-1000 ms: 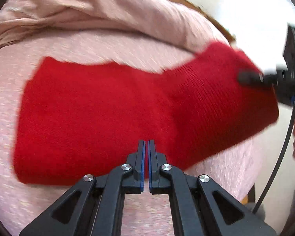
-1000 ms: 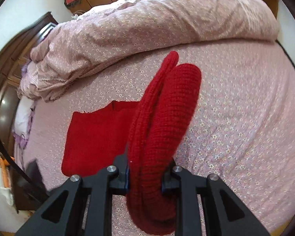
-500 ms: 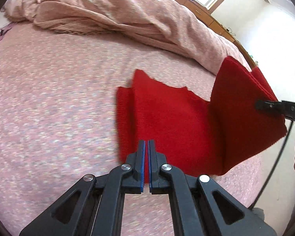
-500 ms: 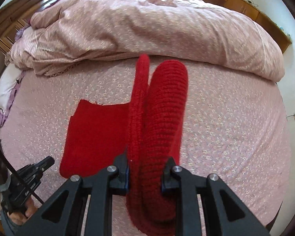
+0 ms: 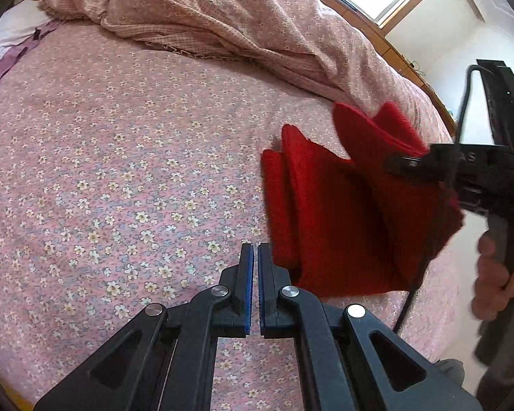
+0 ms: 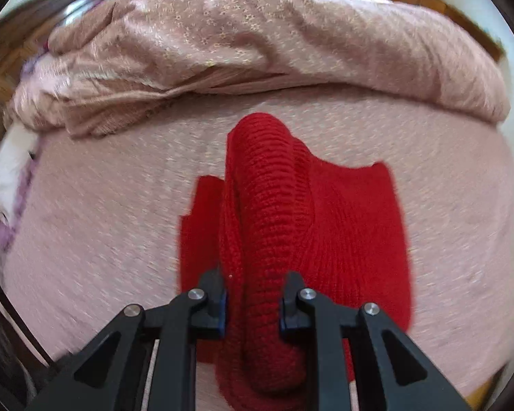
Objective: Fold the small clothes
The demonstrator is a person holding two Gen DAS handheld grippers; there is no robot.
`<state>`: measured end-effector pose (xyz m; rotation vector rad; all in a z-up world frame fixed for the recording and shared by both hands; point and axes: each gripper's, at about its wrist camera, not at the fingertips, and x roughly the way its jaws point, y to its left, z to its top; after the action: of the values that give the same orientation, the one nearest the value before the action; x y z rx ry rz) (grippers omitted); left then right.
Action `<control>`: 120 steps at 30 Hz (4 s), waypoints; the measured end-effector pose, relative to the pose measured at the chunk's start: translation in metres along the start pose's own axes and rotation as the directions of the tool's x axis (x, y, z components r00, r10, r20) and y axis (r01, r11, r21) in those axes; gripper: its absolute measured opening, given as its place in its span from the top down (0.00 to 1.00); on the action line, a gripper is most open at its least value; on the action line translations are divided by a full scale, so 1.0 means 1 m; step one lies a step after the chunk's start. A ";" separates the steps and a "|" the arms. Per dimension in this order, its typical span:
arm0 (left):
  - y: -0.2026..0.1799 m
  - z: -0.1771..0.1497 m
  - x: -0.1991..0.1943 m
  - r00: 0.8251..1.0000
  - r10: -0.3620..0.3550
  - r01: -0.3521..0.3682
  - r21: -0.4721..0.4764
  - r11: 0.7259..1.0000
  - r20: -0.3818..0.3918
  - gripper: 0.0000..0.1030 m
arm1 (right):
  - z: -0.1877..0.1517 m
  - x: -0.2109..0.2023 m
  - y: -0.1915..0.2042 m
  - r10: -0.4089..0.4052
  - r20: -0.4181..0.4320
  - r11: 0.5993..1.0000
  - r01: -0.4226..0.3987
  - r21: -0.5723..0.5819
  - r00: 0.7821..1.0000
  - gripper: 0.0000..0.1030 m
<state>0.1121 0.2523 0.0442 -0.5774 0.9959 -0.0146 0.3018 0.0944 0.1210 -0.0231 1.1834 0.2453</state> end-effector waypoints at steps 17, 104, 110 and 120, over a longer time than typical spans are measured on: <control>-0.014 0.005 0.007 1.000 0.013 -0.013 0.023 1.000 -0.010 1.00 | -0.029 -0.015 -0.012 0.440 0.086 0.897 -0.434 -0.086 0.894 0.57; -0.122 -0.015 0.073 0.994 0.088 -0.104 0.316 0.943 0.066 0.80 | -0.131 -0.009 -0.173 0.325 0.352 0.927 -0.222 -0.302 0.878 0.91; -0.123 -0.020 0.073 0.994 0.092 -0.105 0.334 0.937 0.054 0.80 | -0.139 0.011 -0.155 0.290 0.298 0.915 -0.173 -0.364 0.909 0.91; -0.126 -0.026 0.071 0.993 0.101 -0.118 0.355 0.927 0.066 0.80 | -0.134 0.018 -0.163 0.315 0.235 0.920 -0.235 -0.313 0.920 0.92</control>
<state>0.1620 0.1136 0.0360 -0.1849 0.9504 -0.0821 0.2191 -0.0806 0.0352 -0.0654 0.8573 0.6474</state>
